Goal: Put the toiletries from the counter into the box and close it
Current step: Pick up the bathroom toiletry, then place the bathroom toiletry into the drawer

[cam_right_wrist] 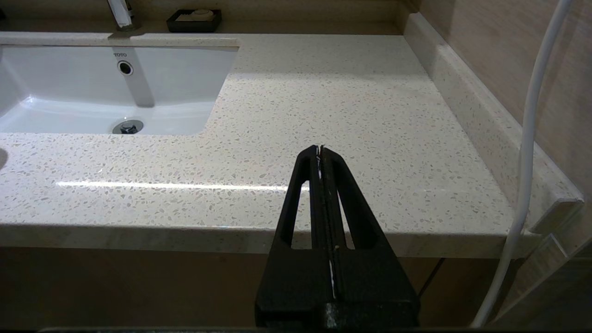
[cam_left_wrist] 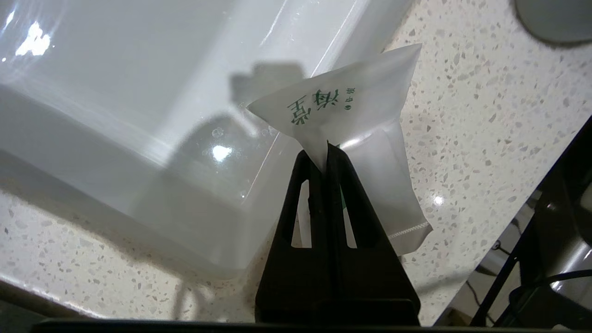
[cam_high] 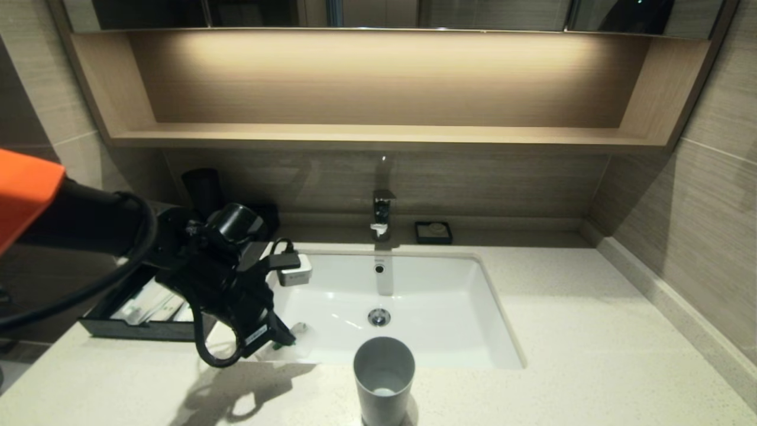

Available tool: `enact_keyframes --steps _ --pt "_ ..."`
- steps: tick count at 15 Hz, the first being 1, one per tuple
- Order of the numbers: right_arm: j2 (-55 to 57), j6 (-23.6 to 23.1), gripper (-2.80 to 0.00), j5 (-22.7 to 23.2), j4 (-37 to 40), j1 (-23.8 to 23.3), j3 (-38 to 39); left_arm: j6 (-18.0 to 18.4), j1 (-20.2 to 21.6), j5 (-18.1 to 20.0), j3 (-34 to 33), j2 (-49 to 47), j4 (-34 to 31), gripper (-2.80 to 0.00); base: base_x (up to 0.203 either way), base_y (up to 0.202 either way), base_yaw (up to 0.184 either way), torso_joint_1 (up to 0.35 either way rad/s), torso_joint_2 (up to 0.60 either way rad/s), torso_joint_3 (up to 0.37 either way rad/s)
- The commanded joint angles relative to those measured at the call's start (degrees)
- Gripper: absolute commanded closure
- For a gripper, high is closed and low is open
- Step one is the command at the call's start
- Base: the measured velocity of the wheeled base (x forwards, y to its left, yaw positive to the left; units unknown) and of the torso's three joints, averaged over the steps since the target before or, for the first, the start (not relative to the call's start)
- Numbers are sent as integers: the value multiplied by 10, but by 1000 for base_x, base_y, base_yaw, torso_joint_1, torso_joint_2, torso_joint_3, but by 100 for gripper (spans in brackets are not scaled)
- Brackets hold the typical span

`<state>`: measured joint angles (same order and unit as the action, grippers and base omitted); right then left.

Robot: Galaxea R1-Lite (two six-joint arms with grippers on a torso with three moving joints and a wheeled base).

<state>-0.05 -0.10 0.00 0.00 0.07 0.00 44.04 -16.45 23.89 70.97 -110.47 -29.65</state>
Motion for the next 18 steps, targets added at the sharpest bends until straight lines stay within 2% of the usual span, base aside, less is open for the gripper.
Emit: enact_keyframes --steps 1,4,6,12,15,18 --pt "0 0 0 0 0 0 1 -88 7 1 16 26 -1 0 0 0 0 0 0 0" --pt "0 0 0 0 0 0 1 -220 20 -1 36 55 0 0 0 0 0 0 0 0" --pt "0 0 0 0 0 0 1 -280 37 -15 39 81 -1 0 0 0 0 0 0 0" --pt "0 0 0 0 0 0 1 -436 112 -146 36 98 -2 0 0 0 0 0 0 0" --pt "0 -1 0 0 0 0 1 -498 136 -159 39 97 -1 0 0 0 0 0 0 0" --pt "0 0 0 0 0 0 1 -510 169 -176 55 90 0 0 0 0 0 0 0 0"
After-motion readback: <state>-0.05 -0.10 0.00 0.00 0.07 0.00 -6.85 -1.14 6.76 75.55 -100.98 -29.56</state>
